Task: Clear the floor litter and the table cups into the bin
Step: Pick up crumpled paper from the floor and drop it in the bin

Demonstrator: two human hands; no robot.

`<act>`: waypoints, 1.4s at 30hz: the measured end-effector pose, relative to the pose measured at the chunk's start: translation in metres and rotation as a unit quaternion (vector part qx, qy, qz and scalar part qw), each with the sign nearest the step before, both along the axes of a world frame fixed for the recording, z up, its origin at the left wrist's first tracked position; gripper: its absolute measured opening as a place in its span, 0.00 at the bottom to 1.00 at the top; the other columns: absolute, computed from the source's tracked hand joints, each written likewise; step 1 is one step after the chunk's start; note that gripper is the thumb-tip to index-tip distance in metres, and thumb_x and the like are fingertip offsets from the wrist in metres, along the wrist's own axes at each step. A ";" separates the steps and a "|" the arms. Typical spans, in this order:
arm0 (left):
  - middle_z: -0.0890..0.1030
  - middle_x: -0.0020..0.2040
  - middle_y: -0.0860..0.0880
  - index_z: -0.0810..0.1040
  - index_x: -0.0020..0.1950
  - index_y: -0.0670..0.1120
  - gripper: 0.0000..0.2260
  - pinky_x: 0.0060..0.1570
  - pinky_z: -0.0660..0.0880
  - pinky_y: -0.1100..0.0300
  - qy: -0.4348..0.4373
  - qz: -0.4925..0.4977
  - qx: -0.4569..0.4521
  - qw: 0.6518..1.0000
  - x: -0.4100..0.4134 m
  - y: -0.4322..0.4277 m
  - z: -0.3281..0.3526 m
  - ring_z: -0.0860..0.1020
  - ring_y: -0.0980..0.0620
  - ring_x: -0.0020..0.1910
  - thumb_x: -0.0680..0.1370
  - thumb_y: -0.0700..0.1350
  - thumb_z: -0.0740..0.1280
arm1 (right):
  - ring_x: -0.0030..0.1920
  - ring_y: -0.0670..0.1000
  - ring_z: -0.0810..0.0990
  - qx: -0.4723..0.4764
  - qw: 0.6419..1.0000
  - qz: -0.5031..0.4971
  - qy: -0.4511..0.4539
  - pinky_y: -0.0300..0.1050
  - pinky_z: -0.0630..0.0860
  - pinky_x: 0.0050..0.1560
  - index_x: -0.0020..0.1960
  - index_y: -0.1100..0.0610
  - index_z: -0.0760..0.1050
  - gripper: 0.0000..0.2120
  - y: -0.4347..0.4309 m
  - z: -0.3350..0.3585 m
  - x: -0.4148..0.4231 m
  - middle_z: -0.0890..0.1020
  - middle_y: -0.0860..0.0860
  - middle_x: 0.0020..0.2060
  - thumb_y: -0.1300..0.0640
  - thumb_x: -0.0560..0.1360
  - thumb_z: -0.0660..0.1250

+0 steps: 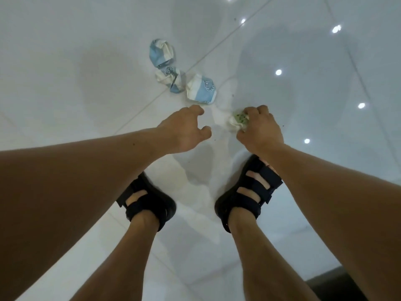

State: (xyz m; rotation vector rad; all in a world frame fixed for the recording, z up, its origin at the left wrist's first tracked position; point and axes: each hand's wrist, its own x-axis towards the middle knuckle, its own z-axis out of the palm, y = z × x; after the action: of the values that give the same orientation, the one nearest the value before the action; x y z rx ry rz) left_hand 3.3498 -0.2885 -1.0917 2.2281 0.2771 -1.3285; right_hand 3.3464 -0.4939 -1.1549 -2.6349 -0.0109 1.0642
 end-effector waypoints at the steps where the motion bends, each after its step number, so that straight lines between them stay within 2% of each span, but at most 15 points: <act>1: 0.70 0.69 0.49 0.61 0.74 0.50 0.28 0.62 0.68 0.55 0.005 0.020 -0.015 1.000 0.001 0.000 0.002 0.71 0.48 0.66 0.77 0.58 0.63 | 0.59 0.59 0.73 0.022 1.000 -0.009 0.001 0.49 0.71 0.53 0.71 0.57 0.66 0.28 0.003 0.006 -0.001 0.69 0.57 0.63 0.55 0.73 0.69; 3: 0.71 0.69 0.49 0.62 0.74 0.51 0.29 0.59 0.70 0.57 0.010 0.074 -0.052 0.996 0.005 0.000 0.011 0.72 0.49 0.64 0.76 0.58 0.65 | 0.60 0.56 0.74 0.086 0.996 -0.021 -0.016 0.48 0.72 0.55 0.72 0.56 0.66 0.30 0.015 0.027 -0.002 0.70 0.55 0.64 0.54 0.72 0.70; 7: 0.74 0.60 0.57 0.63 0.73 0.52 0.32 0.42 0.70 0.69 0.010 0.145 -0.121 0.982 0.022 0.007 0.040 0.76 0.57 0.54 0.72 0.56 0.72 | 0.56 0.55 0.76 0.241 0.967 0.018 -0.084 0.48 0.76 0.50 0.72 0.58 0.67 0.32 0.047 0.079 0.005 0.73 0.55 0.61 0.56 0.71 0.74; 10: 0.80 0.50 0.59 0.69 0.65 0.54 0.29 0.41 0.75 0.72 0.015 0.159 -0.163 0.974 0.032 0.021 0.055 0.80 0.63 0.47 0.68 0.49 0.77 | 0.56 0.55 0.77 0.286 0.952 0.024 -0.108 0.50 0.78 0.48 0.71 0.59 0.68 0.33 0.065 0.101 0.017 0.74 0.55 0.60 0.58 0.69 0.74; 13: 0.79 0.49 0.60 0.70 0.65 0.54 0.29 0.36 0.71 0.79 -0.006 0.169 -0.152 0.974 0.034 0.037 0.059 0.78 0.67 0.44 0.67 0.46 0.77 | 0.57 0.55 0.77 0.300 0.947 0.031 -0.112 0.50 0.79 0.48 0.72 0.59 0.67 0.37 0.078 0.103 0.026 0.72 0.56 0.63 0.55 0.67 0.77; 15: 0.77 0.49 0.60 0.70 0.66 0.52 0.29 0.36 0.69 0.79 -0.036 0.162 -0.124 0.978 0.030 0.051 0.053 0.78 0.61 0.47 0.68 0.46 0.77 | 0.60 0.54 0.74 0.292 0.947 0.078 -0.105 0.46 0.75 0.50 0.73 0.59 0.65 0.44 0.084 0.094 0.028 0.70 0.56 0.65 0.50 0.64 0.80; 17: 0.75 0.48 0.59 0.71 0.66 0.51 0.28 0.37 0.67 0.75 -0.061 0.162 -0.087 0.981 0.021 0.066 0.044 0.76 0.55 0.49 0.69 0.46 0.77 | 0.64 0.56 0.70 0.244 0.954 0.146 -0.098 0.49 0.74 0.55 0.75 0.57 0.62 0.48 0.088 0.078 0.031 0.68 0.57 0.69 0.46 0.62 0.81; 19: 0.73 0.48 0.57 0.69 0.68 0.51 0.30 0.38 0.65 0.72 -0.067 0.168 -0.049 0.982 0.008 0.082 0.031 0.73 0.54 0.47 0.68 0.48 0.77 | 0.69 0.58 0.65 0.153 0.967 0.179 -0.101 0.56 0.74 0.60 0.77 0.54 0.58 0.48 0.089 0.056 0.037 0.63 0.55 0.72 0.44 0.64 0.78; 21: 0.72 0.51 0.55 0.68 0.69 0.51 0.32 0.42 0.66 0.67 -0.063 0.159 -0.022 0.985 -0.008 0.098 0.017 0.72 0.54 0.47 0.68 0.50 0.76 | 0.71 0.58 0.61 0.060 0.981 0.158 -0.094 0.58 0.72 0.63 0.78 0.51 0.54 0.47 0.091 0.034 0.045 0.59 0.53 0.74 0.42 0.67 0.75; 23: 0.73 0.52 0.55 0.67 0.70 0.51 0.32 0.44 0.66 0.65 -0.057 0.150 -0.009 0.987 -0.022 0.113 0.004 0.73 0.53 0.48 0.68 0.52 0.75 | 0.70 0.58 0.62 0.022 0.989 0.127 -0.075 0.58 0.72 0.61 0.77 0.50 0.54 0.46 0.097 0.015 0.052 0.59 0.53 0.73 0.41 0.68 0.75; 27: 0.74 0.52 0.55 0.67 0.69 0.54 0.32 0.38 0.66 0.70 -0.055 0.162 -0.008 0.985 -0.040 0.134 -0.014 0.74 0.54 0.47 0.67 0.55 0.75 | 0.65 0.60 0.65 -0.019 0.987 0.142 -0.072 0.58 0.75 0.53 0.74 0.49 0.58 0.40 0.113 -0.012 0.052 0.63 0.55 0.68 0.42 0.69 0.73; 32: 0.74 0.46 0.60 0.70 0.67 0.53 0.32 0.44 0.68 0.67 -0.066 0.181 -0.022 0.981 -0.043 0.143 -0.016 0.75 0.56 0.46 0.66 0.56 0.76 | 0.59 0.61 0.70 -0.011 0.986 0.138 -0.093 0.51 0.73 0.48 0.67 0.54 0.70 0.23 0.118 -0.015 0.046 0.69 0.57 0.61 0.52 0.73 0.70; 35: 0.74 0.50 0.57 0.69 0.67 0.52 0.32 0.47 0.68 0.65 -0.079 0.167 -0.025 0.982 -0.032 0.146 0.004 0.74 0.55 0.48 0.66 0.57 0.75 | 0.53 0.59 0.75 0.019 0.990 0.109 -0.083 0.47 0.71 0.45 0.62 0.58 0.74 0.17 0.115 0.009 0.045 0.73 0.57 0.57 0.58 0.74 0.67; 38: 0.75 0.55 0.53 0.68 0.69 0.50 0.34 0.51 0.69 0.61 -0.097 0.157 -0.023 0.983 -0.012 0.153 0.040 0.74 0.53 0.51 0.67 0.57 0.75 | 0.49 0.58 0.77 0.036 0.994 0.085 -0.058 0.46 0.71 0.44 0.59 0.58 0.75 0.14 0.118 0.054 0.047 0.75 0.56 0.55 0.58 0.74 0.67; 42: 0.75 0.61 0.50 0.66 0.71 0.49 0.35 0.57 0.71 0.57 -0.127 0.138 -0.018 0.982 0.017 0.165 0.110 0.74 0.51 0.54 0.68 0.58 0.74 | 0.49 0.56 0.77 0.054 0.988 0.118 -0.081 0.46 0.73 0.44 0.62 0.57 0.75 0.16 0.130 0.131 0.053 0.75 0.54 0.55 0.58 0.74 0.67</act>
State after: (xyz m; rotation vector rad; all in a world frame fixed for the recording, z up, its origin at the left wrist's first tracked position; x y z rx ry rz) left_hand 3.3665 -0.1237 -0.9814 2.2033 0.4445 -0.8887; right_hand 3.3992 -0.3637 -1.0244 -2.6602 -0.4135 0.8875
